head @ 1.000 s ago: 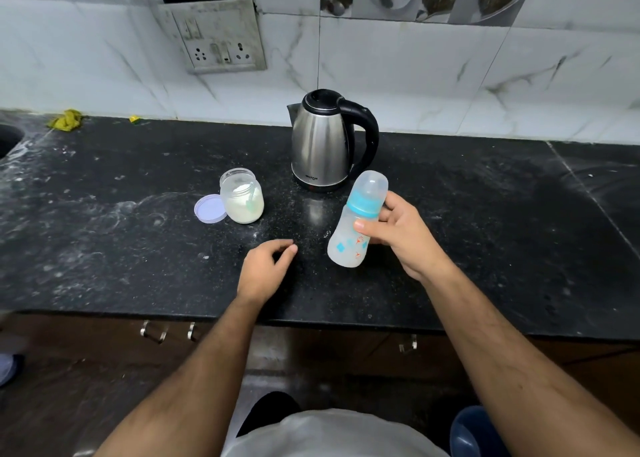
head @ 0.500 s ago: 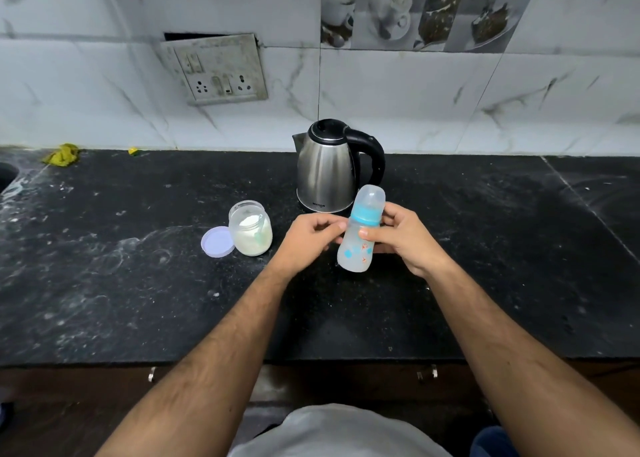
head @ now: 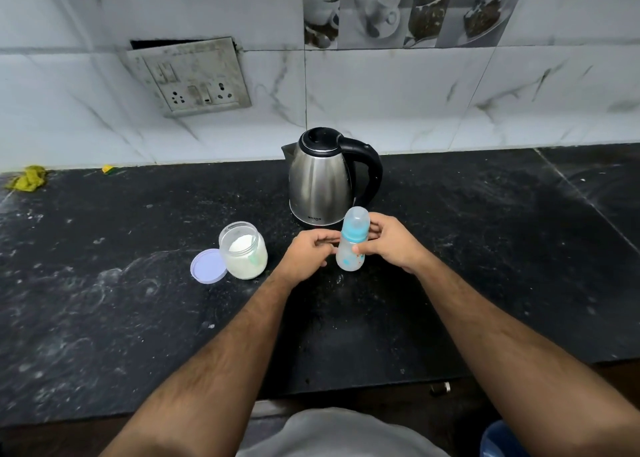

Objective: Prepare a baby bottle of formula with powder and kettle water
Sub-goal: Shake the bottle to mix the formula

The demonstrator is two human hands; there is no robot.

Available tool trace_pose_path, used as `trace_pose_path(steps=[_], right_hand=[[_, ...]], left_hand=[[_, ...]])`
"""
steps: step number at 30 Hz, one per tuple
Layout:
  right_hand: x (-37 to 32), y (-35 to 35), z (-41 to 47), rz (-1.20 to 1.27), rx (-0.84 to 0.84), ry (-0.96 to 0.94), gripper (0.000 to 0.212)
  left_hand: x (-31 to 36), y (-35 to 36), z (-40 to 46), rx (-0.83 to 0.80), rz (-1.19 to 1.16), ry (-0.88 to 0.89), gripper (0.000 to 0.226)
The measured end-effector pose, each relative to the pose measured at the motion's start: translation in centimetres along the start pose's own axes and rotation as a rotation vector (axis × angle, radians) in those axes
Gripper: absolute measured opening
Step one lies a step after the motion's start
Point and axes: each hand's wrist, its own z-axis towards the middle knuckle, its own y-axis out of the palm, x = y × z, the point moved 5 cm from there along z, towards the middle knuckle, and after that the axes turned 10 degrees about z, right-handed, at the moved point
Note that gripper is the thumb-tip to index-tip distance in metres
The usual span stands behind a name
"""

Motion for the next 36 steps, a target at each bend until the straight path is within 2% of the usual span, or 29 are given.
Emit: trace_pose_path(steps=[10, 23, 32, 34, 36], right_hand=[[1.2, -1.6, 4.9, -0.217, 0.054, 0.034, 0.056], [2.5, -2.3, 6.6, -0.316, 0.112, 0.070, 0.061], [2.8, -2.2, 5.9, -0.224, 0.122, 0.075, 0.074], [2.9, -2.3, 5.0, -0.194, 0.174, 0.075, 0.072], [2.6, -2.4, 3.5, -0.292, 0.301, 0.040, 0.061]], left_hand=[[-0.8, 0.5, 4.1, 0.011, 0.054, -0.034, 0.041], [-0.7, 1.7, 5.3, -0.015, 0.096, -0.055, 0.047], [0.8, 2.4, 4.0, 0.011, 0.025, -0.039, 0.048], [0.5, 2.3, 3.7, 0.052, 0.004, -0.056, 0.046], [-0.3, 2.3, 3.3, 0.094, -0.012, -0.073, 0.046]])
